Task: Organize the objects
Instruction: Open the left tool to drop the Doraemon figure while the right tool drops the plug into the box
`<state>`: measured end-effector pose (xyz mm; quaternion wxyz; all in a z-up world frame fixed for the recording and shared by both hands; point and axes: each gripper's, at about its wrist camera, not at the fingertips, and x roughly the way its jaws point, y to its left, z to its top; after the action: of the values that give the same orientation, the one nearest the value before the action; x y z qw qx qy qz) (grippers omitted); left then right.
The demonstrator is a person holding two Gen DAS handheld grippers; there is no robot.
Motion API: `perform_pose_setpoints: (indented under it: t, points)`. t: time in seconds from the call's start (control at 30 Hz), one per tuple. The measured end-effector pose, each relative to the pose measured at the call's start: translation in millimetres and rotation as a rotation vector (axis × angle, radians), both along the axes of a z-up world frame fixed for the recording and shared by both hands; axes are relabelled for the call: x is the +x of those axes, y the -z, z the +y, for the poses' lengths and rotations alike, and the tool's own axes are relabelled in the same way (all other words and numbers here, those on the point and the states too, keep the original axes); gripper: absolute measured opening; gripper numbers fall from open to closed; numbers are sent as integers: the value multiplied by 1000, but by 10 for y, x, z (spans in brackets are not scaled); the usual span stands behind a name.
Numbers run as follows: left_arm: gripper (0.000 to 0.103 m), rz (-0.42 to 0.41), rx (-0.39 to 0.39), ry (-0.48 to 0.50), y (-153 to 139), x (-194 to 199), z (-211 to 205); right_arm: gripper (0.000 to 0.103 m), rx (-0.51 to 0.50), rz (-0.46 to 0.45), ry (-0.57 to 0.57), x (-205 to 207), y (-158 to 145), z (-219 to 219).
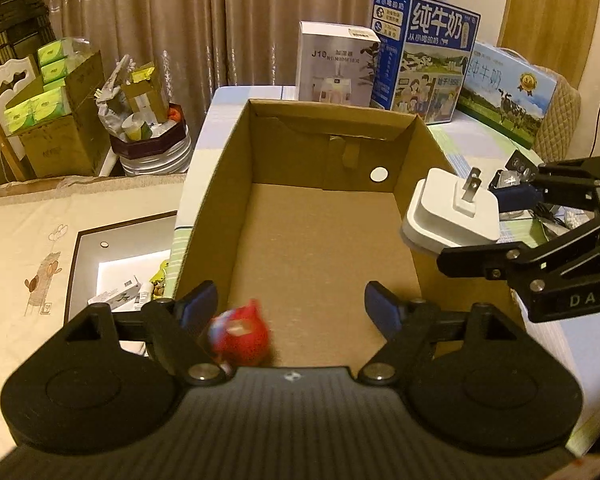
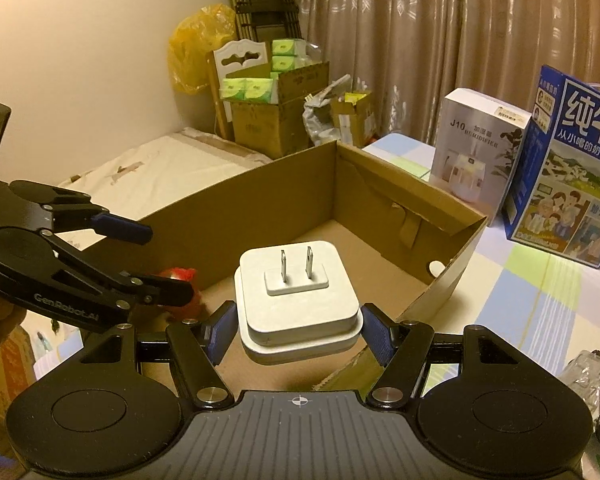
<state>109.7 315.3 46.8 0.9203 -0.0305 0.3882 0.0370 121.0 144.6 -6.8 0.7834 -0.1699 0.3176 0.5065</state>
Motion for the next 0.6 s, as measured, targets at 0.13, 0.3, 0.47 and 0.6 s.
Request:
perform_pose_setpoints:
  t: [0.13,0.3,0.47,0.6]
  points:
    - [77,-15,-9,-19,-44,-84,50,64,6,5,-2,-16,-7,27]
    - [79,-30,-24,-36,-82,-158,98,64,33,16,-9,-20,-14,72]
    - [80,-29,-33,-40,-71,-239,63,65,60,18,33,-4,-42,-23]
    - [80,-36,-42,-39,-96,-312,-4,65,77,13,54,-11,-121,-184]
